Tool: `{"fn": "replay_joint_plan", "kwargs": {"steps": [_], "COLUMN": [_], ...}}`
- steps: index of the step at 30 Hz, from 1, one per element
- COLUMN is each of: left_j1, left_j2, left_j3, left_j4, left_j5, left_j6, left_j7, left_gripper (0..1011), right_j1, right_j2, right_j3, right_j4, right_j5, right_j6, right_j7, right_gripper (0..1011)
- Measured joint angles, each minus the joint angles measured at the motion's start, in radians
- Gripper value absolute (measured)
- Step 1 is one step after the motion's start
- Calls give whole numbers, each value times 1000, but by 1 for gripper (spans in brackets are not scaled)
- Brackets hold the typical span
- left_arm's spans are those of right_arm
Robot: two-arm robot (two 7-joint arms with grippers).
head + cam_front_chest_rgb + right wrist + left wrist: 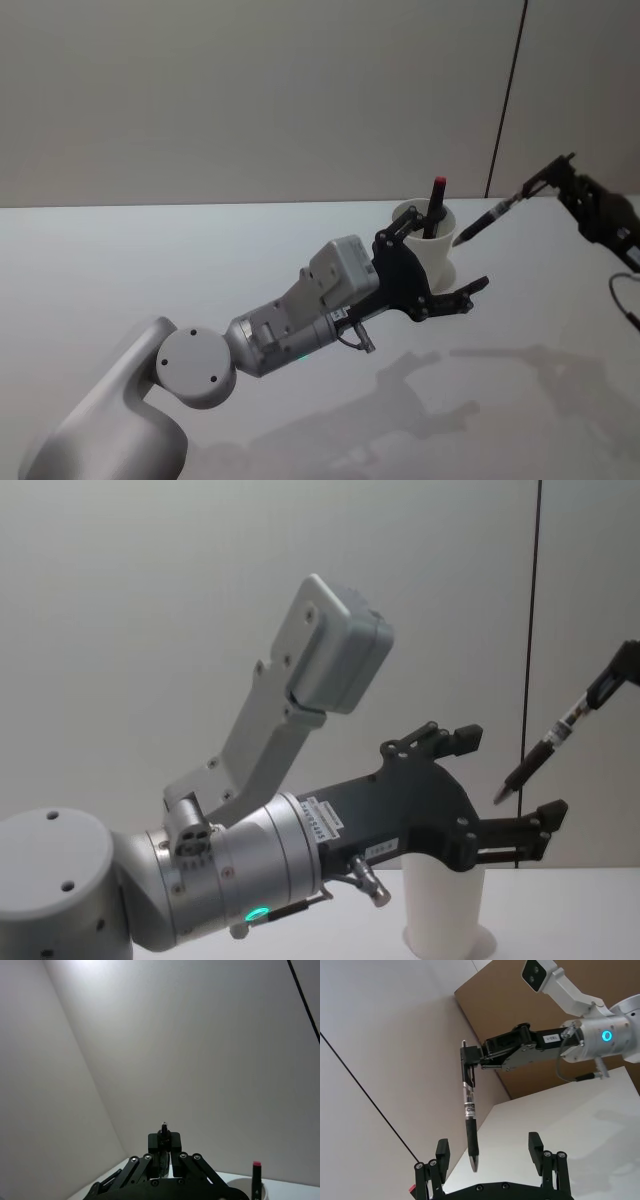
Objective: Place the pen into the pen holder.
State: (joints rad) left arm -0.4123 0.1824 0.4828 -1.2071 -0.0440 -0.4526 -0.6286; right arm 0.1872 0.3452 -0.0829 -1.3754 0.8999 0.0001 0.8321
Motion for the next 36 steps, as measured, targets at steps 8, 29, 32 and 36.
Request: {"fn": "replay_joint_plan", "kwargs": {"steps": [8, 29, 32, 36], "left_j1": [0, 0, 0, 0], "left_j2": [0, 0, 0, 0], "left_j3": [0, 0, 0, 0], "left_j4": [0, 0, 0, 0], "left_j5": [0, 0, 0, 0], "left_j6": [0, 0, 0, 0], "left_j7": [0, 0, 0, 0], "left_gripper": [1003, 1003, 1003, 1003], "right_j1": [62, 299, 333, 374], "right_j2": [11, -12, -21, -30], "right_j3": [3, -37, -46, -58], "right_j4": [51, 272, 310, 357], "right_j5": [-83, -290, -312, -339], "right_j6": [-24, -52, -54, -56], "right_j7": [0, 25, 31, 41], "right_gripper": [129, 128, 129, 128]}}
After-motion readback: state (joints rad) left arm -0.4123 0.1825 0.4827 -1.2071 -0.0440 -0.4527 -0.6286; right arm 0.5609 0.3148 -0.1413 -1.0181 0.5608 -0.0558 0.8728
